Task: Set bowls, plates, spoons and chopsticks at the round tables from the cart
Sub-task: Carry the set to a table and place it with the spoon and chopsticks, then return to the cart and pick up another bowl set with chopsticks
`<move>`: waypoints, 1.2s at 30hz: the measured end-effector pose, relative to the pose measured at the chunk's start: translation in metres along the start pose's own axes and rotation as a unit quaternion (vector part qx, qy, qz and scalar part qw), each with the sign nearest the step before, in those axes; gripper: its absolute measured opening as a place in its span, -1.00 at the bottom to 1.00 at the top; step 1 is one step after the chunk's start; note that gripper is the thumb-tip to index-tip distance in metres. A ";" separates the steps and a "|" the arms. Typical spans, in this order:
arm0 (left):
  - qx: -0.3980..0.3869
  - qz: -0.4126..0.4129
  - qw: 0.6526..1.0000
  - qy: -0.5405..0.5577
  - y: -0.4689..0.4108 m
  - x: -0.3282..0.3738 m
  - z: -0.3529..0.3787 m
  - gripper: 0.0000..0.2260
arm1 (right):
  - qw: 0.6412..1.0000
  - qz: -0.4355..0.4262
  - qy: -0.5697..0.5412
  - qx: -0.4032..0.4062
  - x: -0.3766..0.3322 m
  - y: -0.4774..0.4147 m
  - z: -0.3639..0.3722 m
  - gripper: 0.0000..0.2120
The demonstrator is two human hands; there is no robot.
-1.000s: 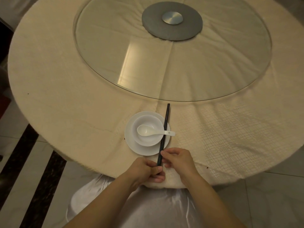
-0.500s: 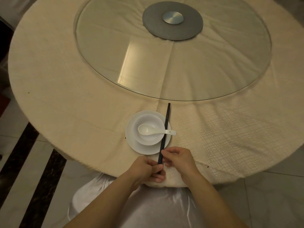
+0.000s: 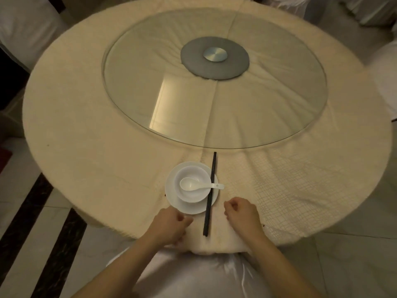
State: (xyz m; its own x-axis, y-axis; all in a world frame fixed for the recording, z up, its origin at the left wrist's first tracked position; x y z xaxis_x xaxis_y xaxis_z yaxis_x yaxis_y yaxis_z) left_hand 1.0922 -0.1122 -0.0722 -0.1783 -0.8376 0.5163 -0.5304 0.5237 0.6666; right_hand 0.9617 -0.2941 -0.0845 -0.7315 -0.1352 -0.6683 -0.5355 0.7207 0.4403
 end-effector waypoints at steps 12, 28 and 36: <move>0.206 0.255 0.916 -0.232 0.083 0.176 -0.199 -0.64 | 0.927 -0.160 0.313 0.133 -0.198 0.084 -0.167 -0.50; 0.149 0.641 0.701 -0.274 0.314 0.383 -0.099 -0.33 | 0.823 -0.017 0.312 0.475 -0.170 0.387 -0.350 -0.23; 0.052 0.757 0.570 -0.314 0.442 0.416 0.086 -0.26 | 0.775 0.234 0.272 0.521 -0.015 0.559 -0.369 -0.22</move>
State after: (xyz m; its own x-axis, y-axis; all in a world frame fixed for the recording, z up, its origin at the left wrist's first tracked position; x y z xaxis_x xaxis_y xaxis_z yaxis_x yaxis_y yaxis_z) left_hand 0.7127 -0.2424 0.3905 -0.7418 0.6556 0.1411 0.5854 0.7357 -0.3407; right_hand 0.5174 -0.1407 0.3928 -0.9639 0.2446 -0.1048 0.2660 0.8968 -0.3537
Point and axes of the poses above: each hand's wrist, its own y-axis away from the middle knuckle, its own z-axis out of the palm, x = y × z, the point moved 4 cm from there along -y, towards the middle knuckle, and after that the axes turned 4 degrees about -y, right-handed, at the moved point
